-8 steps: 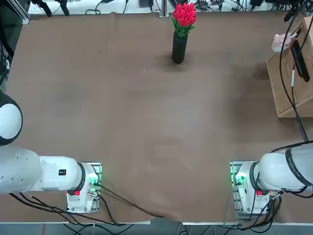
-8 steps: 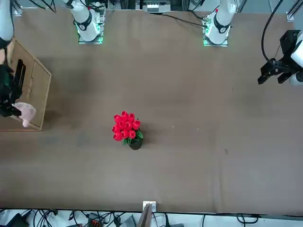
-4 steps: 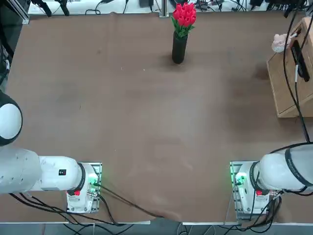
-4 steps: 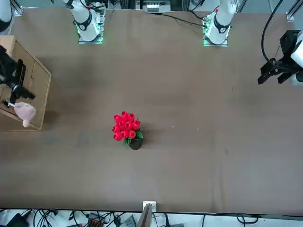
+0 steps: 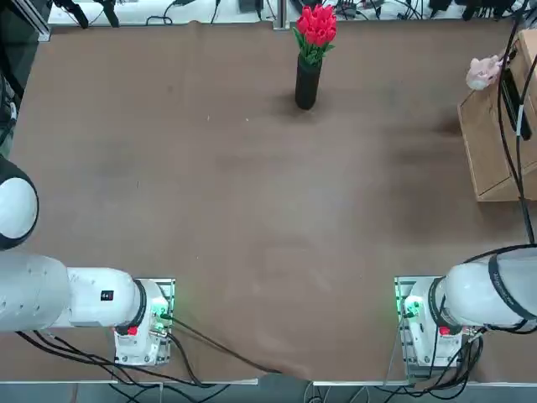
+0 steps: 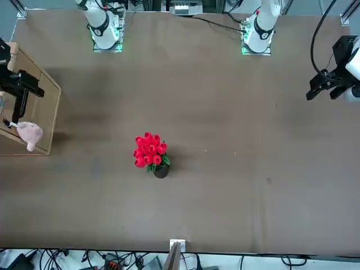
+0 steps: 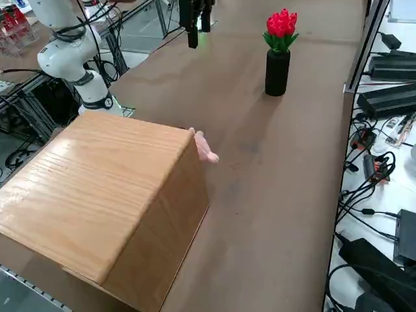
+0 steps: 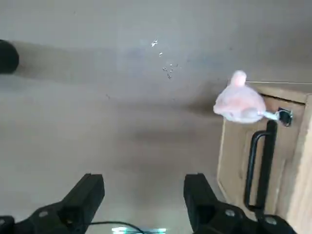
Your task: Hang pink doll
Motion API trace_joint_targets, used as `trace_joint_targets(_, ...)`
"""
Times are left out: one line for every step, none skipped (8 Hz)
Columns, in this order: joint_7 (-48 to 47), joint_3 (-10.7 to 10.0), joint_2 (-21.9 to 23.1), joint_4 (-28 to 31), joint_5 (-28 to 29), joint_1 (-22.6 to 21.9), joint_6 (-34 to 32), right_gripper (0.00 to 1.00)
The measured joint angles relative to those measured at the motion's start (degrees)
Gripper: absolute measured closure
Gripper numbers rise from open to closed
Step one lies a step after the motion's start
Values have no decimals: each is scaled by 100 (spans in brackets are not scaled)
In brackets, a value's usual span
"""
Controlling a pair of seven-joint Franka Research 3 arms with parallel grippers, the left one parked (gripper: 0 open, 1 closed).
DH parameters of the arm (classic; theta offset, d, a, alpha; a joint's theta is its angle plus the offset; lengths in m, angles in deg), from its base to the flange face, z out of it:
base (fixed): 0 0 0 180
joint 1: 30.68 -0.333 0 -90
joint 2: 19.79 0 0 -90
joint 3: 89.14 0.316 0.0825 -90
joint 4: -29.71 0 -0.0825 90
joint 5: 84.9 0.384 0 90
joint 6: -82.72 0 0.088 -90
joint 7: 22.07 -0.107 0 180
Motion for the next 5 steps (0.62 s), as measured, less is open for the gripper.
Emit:
trace_joint_targets(-100,9,156,283,-19,-11,401,0)
trace_joint_targets(-274,14,501,832,-11,-19,880,0)
trace_joint_targets(-699,22,889,1318,117,-22,1043,0)
trace_joint_targets(-1072,33,1171,1583,242,-34,995,0)
trace_joint_targets(-1109,48,1306,1690,257,-53,942,0)
